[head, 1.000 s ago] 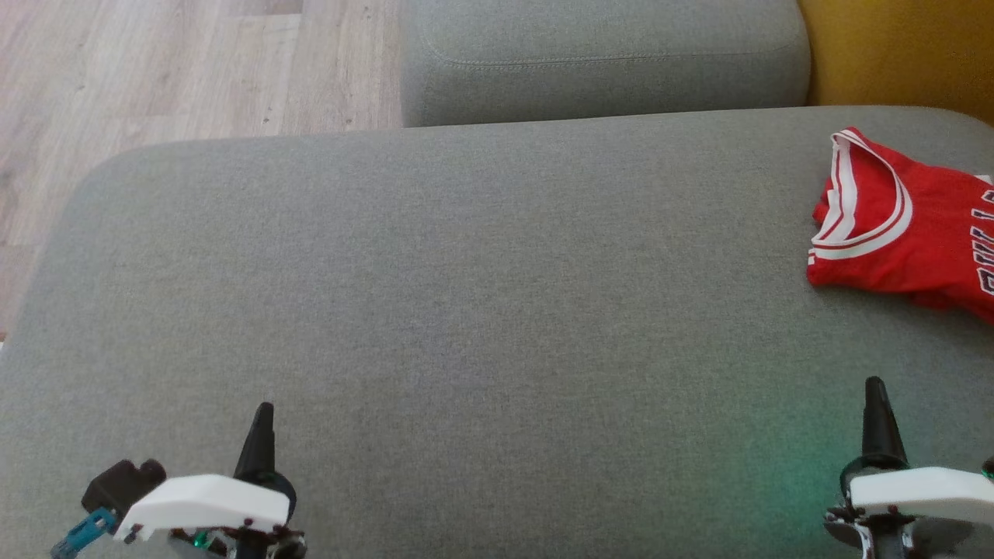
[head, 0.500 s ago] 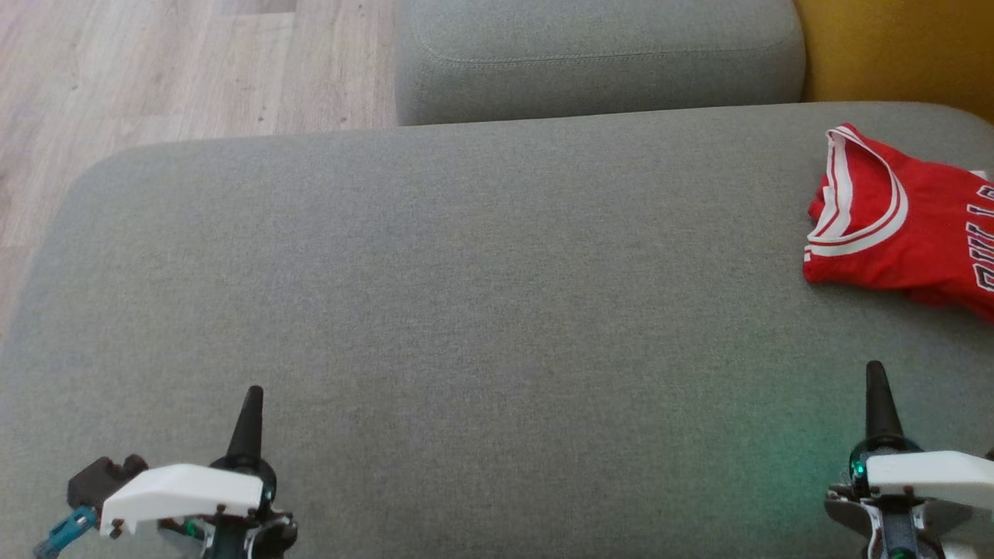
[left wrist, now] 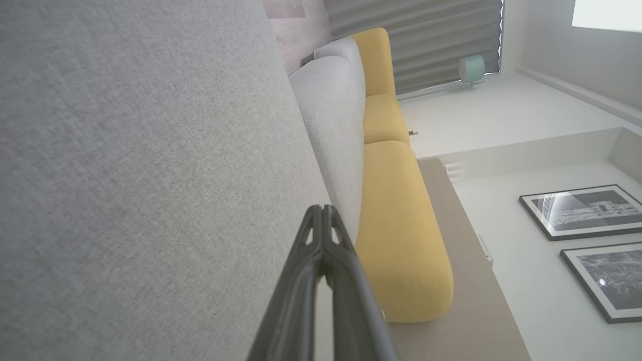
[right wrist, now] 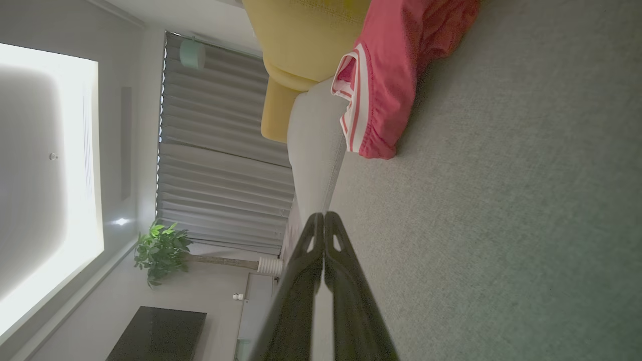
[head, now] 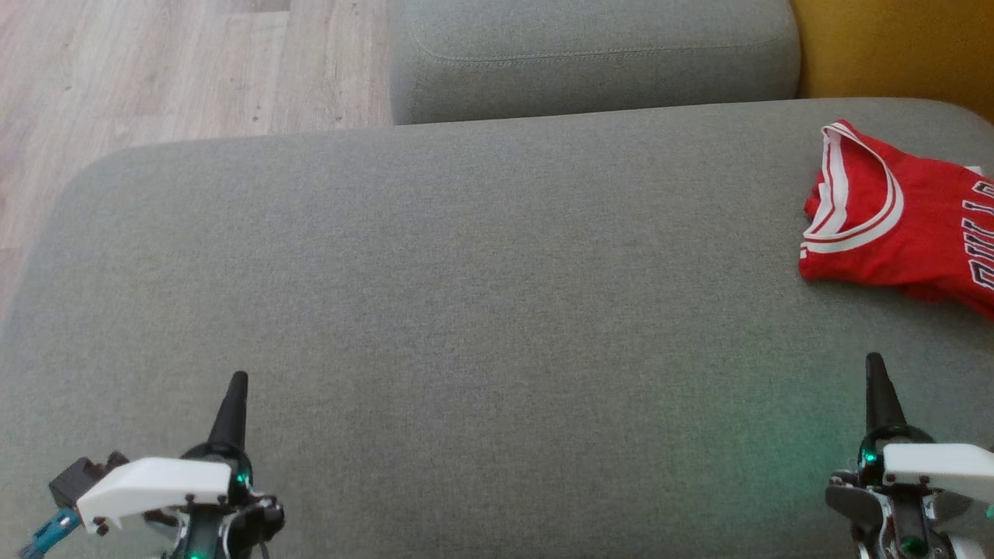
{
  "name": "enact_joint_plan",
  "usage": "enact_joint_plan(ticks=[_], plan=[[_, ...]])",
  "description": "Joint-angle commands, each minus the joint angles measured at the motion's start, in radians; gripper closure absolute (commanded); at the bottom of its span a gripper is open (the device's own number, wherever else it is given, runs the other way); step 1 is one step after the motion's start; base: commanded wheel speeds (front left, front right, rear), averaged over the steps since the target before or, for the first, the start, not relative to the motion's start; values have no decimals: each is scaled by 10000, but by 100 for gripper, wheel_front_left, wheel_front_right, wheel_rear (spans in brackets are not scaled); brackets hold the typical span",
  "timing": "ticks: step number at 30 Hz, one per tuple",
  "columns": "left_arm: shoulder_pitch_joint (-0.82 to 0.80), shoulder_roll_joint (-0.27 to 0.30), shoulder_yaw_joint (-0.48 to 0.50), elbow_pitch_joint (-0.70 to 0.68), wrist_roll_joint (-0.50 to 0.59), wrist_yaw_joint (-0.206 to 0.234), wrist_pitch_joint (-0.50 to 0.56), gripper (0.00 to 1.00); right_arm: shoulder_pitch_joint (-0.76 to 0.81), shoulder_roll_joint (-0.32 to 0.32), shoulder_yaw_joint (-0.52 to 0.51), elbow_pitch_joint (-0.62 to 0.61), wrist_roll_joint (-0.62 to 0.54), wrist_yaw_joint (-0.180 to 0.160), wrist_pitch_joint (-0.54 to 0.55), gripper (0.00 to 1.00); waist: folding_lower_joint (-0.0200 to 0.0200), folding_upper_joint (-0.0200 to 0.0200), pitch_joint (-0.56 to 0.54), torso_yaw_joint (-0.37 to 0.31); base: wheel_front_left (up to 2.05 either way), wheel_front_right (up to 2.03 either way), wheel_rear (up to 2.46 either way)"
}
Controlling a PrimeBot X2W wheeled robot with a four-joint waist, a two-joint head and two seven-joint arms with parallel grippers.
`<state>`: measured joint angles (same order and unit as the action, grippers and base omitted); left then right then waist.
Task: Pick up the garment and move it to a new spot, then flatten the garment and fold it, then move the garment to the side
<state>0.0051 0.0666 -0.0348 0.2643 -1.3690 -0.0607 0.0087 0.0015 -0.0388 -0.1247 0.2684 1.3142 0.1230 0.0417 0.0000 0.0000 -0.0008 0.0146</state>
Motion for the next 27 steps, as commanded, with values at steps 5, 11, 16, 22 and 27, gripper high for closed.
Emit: enact_joint_plan(ticks=[5,11,16,22,27], plan=[[-748,155,535,-264,-784,-241,196,100,-715,-101,139,-293,859,67,215,100,0,0,10,-35,0,0,0],[-868,148,720,-246,-1457,-399,374,100,-845,-106,128,-274,1576,71,388,100,0,0,20,-73,0,0,0],[-969,141,875,-230,-2018,-531,523,100,-954,-109,119,-258,2174,73,531,100,0,0,29,-105,0,0,0],[-1089,132,1062,-212,-2689,-688,703,100,-1084,-114,109,-238,2891,77,704,100,0,0,39,-143,0,0,0],[-1099,120,1093,-210,-2724,-700,729,100,-1094,-114,108,-237,2944,77,716,100,0,0,40,-146,0,0,0]])
